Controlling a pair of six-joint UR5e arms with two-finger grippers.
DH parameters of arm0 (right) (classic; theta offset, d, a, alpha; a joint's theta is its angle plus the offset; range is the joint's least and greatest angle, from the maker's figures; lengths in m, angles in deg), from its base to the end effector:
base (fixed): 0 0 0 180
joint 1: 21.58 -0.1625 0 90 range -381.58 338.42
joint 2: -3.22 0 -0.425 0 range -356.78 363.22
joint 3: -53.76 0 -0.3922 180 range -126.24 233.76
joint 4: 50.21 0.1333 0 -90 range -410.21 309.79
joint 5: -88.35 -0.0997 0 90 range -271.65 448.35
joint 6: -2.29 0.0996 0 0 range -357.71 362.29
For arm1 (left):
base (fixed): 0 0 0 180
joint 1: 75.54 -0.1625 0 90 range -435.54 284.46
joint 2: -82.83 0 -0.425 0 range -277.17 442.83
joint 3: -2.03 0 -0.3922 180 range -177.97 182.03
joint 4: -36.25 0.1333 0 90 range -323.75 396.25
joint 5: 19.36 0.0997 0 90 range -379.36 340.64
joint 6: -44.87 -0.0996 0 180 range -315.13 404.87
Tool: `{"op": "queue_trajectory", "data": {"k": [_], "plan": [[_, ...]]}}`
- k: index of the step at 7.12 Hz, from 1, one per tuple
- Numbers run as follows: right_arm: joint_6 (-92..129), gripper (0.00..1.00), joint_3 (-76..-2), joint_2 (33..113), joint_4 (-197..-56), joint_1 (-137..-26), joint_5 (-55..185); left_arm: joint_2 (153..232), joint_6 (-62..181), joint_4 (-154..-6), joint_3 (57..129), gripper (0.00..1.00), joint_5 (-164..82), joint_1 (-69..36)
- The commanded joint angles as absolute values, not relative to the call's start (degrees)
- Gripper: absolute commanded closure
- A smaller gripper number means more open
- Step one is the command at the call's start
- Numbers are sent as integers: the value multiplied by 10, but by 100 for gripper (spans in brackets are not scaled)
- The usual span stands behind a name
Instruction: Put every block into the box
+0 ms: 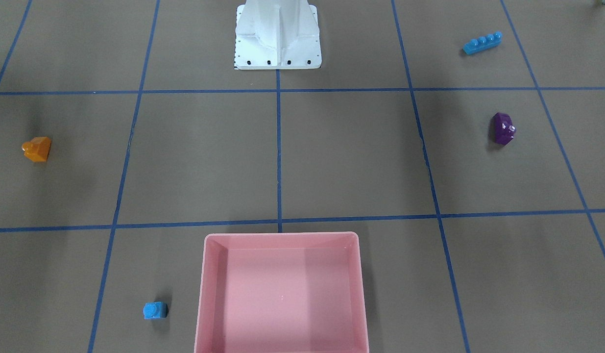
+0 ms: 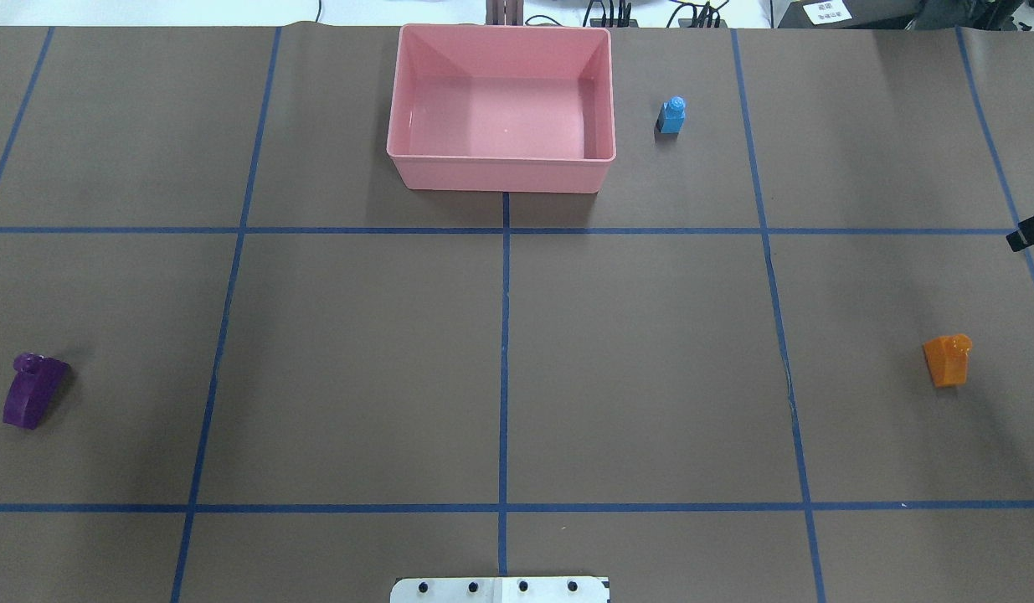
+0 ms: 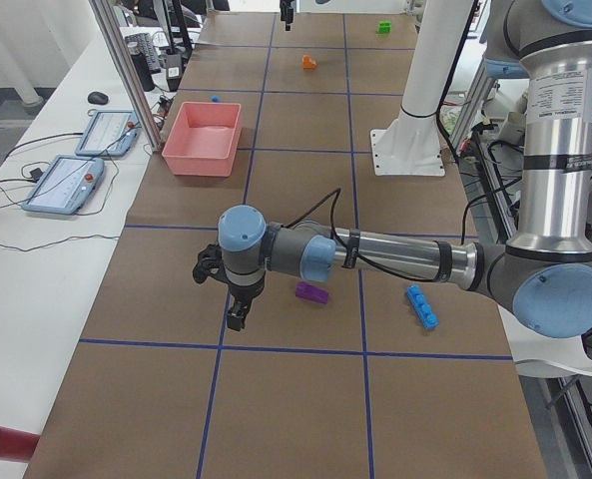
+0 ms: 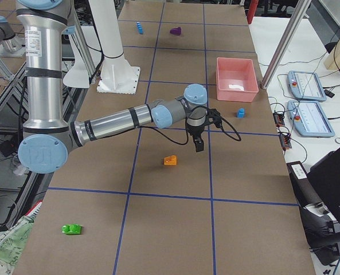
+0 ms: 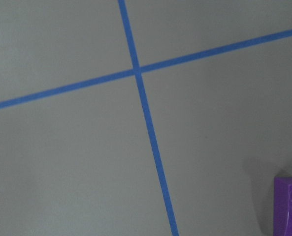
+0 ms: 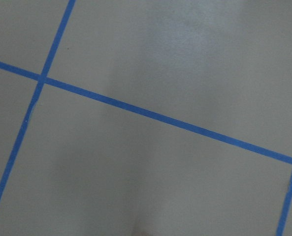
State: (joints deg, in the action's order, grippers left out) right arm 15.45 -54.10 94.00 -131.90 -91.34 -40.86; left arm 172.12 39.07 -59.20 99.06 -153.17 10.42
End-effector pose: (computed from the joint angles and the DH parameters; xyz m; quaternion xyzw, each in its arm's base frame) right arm -0.1043 -0.4862 0.4992 0.1042 -0.3730 -0.1303 0.9127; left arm -0.0292 -0.5001 0.5943 0.1008 0.3696 0.1173 0.9162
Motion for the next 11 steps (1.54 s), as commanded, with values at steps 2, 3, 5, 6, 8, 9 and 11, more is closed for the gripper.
{"op": "queue_trajectory", "data": {"k": [2, 3, 5, 6, 8, 9, 11], "plan": [[242, 0, -527, 937, -1290, -849, -407, 1727, 390, -609, 983, 0, -1533, 103], [273, 0, -521, 967, -1236, -839, -402, 1723, 390, -631, 982, 0, -1533, 102], [376, 0, -497, 1011, -1112, -791, -341, 1722, 390, -636, 971, 0, -1532, 102], [401, 0, -463, 1017, -1048, -782, -333, 1722, 392, -635, 967, 0, -1532, 102], [418, 0, -396, 1035, -936, -770, -331, 1722, 391, -637, 963, 0, -1533, 99], [439, 0, -393, 1035, -930, -758, -330, 1722, 391, -637, 963, 0, -1533, 99], [440, 3, -397, 1040, -930, -748, -319, 1722, 391, -637, 962, 0, -1533, 98]]}}
